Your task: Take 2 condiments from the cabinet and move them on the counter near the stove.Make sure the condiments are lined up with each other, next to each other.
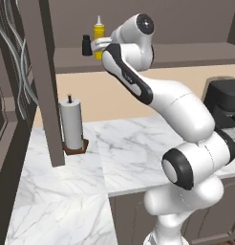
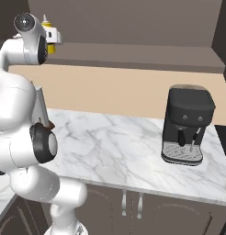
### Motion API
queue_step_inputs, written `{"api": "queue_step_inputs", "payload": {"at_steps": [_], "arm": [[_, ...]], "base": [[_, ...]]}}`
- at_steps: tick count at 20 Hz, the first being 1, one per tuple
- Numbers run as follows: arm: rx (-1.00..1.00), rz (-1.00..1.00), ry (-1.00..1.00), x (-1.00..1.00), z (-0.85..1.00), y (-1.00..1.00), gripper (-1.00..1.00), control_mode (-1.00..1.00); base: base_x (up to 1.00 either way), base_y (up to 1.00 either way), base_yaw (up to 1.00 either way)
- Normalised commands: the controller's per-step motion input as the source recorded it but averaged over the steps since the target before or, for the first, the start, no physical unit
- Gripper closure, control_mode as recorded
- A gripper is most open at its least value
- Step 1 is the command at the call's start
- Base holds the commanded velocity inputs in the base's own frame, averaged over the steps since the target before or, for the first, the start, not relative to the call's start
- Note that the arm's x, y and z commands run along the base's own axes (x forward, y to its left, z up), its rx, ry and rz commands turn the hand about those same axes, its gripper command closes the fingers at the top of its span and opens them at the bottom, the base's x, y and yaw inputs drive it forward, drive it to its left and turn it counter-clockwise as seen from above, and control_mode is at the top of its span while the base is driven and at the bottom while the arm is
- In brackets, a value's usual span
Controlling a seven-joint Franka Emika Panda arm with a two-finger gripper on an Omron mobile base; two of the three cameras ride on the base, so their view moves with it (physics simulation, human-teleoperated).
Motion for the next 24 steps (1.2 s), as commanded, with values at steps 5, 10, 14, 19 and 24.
{"api": "queue_step_inputs", "payload": {"at_steps": [5,10,14,19,24], "arm": [[0.0,0.0,0.01,0.34,0.0,0.08,-1.0,-1.0],[0.0,0.0,0.0,0.22,0.0,0.11,-1.0,-1.0],[0.0,0.0,0.0,0.22,0.0,0.06,-1.0,-1.0],[0.0,0.0,0.0,0.18,-0.02,0.05,-1.0,-1.0],[0.0,0.0,0.0,0.14,-0.04,0.05,-1.0,-1.0]], "base": [[0.0,0.0,0.0],[0.0,0.0,0.0],[0.0,0.0,0.0],[0.0,0.0,0.0],[0.0,0.0,0.0]]}}
